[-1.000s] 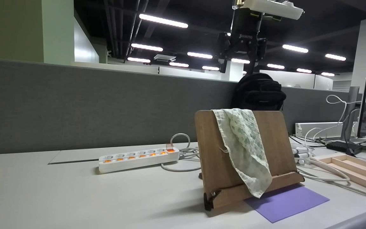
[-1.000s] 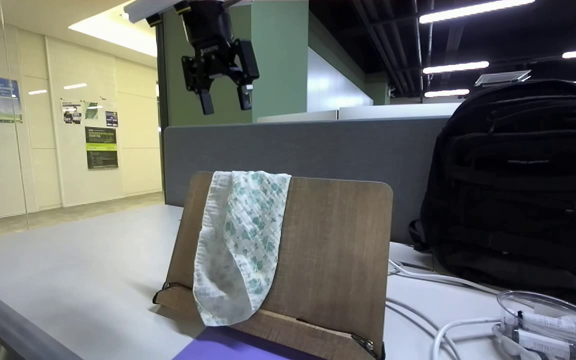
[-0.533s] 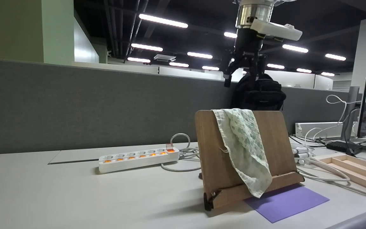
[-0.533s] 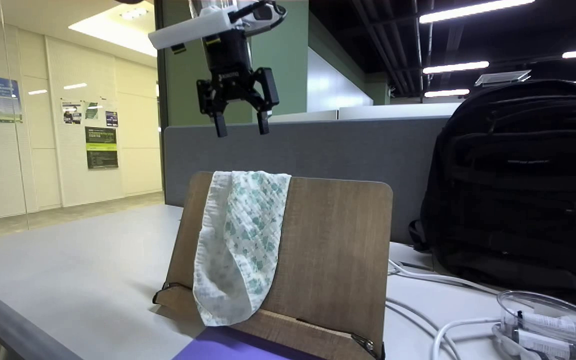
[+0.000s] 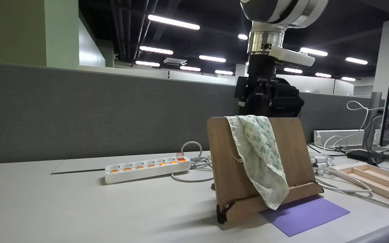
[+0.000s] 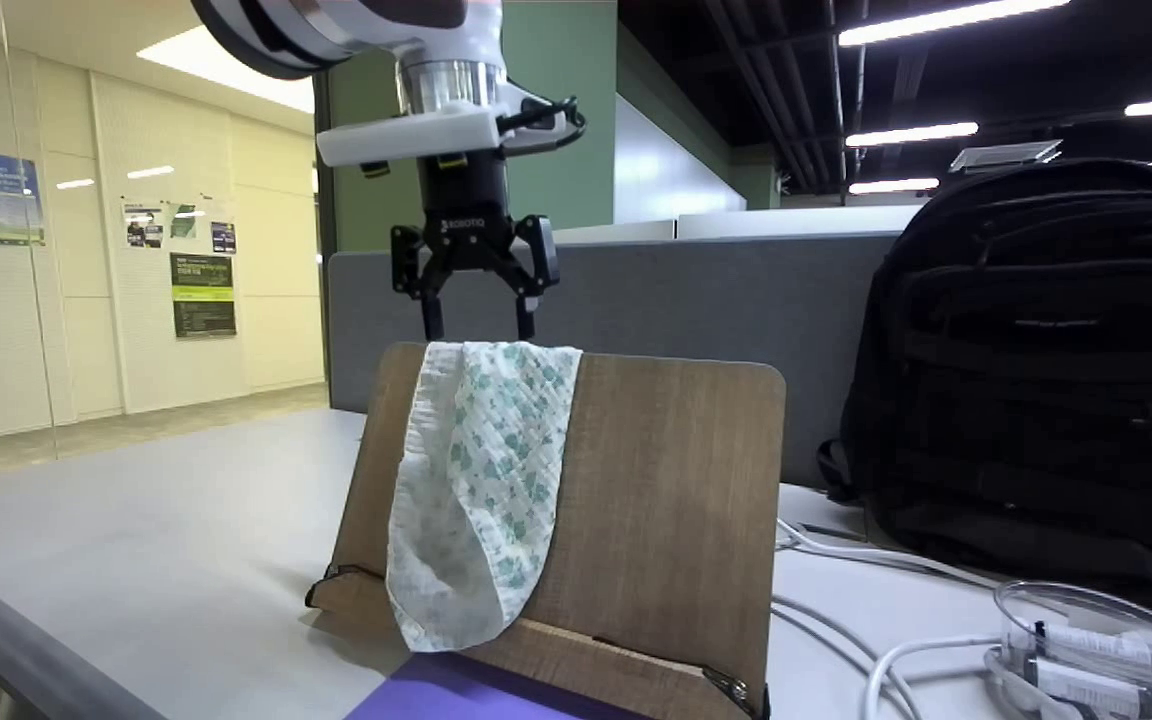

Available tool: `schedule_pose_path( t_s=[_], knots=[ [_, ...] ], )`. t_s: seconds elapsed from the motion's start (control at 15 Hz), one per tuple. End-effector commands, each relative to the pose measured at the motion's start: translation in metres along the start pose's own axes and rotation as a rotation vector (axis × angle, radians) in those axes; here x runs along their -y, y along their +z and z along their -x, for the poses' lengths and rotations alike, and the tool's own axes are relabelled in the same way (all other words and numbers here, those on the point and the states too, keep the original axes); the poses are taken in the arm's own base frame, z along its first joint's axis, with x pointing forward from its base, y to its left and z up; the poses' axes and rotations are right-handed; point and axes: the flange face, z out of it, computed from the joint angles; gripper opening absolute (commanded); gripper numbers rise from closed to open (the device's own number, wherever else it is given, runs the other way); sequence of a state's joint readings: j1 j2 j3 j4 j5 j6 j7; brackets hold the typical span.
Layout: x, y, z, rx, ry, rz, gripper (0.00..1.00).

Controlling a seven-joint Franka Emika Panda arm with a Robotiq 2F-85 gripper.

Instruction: Put the cloth on the wooden board, then remove the cloth and put it on the table

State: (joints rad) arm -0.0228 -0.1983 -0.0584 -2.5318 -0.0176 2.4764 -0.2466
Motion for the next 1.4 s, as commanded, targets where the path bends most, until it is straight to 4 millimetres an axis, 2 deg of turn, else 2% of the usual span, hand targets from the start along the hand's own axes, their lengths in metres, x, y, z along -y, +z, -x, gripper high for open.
schedule_pose_path(
  t_s=[0.0,0.07,0.73,0.87,1.07,1.33],
  knots=[
    [0.001,0.009,-0.004,0.006,-0.031,-0.011,0.75],
    [0.001,0.012,-0.004,0.005,-0.031,-0.01,0.75],
    [0.004,0.023,-0.006,0.002,-0.048,-0.009,0.03],
    [0.015,0.019,-0.009,-0.004,-0.068,-0.012,0.0],
    [0.051,0.011,-0.018,-0.019,-0.168,-0.036,0.01],
    [0.127,-0.001,-0.041,-0.057,-0.33,-0.073,0.01]
  ],
)
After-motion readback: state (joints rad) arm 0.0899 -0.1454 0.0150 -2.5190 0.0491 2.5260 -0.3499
